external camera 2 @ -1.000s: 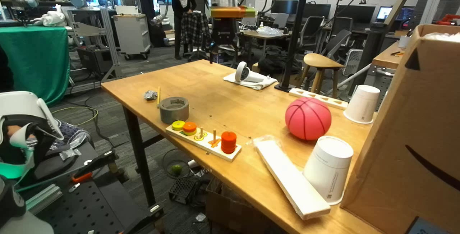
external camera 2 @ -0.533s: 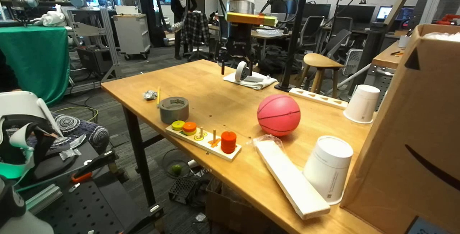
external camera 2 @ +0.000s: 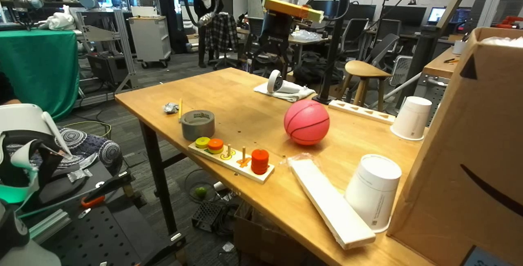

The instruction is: Push the ball to the right side of the table

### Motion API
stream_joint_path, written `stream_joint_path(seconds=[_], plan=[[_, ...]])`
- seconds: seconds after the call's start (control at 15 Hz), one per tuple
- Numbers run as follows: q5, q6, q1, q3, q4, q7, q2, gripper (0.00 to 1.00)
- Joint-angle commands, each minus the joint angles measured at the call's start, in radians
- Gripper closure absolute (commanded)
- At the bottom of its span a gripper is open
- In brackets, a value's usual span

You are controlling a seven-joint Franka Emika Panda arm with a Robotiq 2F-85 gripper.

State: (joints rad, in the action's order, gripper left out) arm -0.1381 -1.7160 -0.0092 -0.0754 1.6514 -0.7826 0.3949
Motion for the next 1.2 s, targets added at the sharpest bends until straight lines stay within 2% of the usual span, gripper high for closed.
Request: stream_joint_path(seconds=[0.0, 0.33, 0.73, 1.13], plan=[[0.056, -0.007, -0.028, -0.019, -0.037, -0.100, -0.005, 0.00], [0.050, -0.041, -0.026, -0.021, -0.087, -0.246, 0.016, 0.00], [0.063, -0.149, -0.026, -0.036, -0.120, -0.419, 0.043, 0.00], [0.095, -0.189, -0.035, -0.032, -0.128, -0.487, 0.163, 0.00]])
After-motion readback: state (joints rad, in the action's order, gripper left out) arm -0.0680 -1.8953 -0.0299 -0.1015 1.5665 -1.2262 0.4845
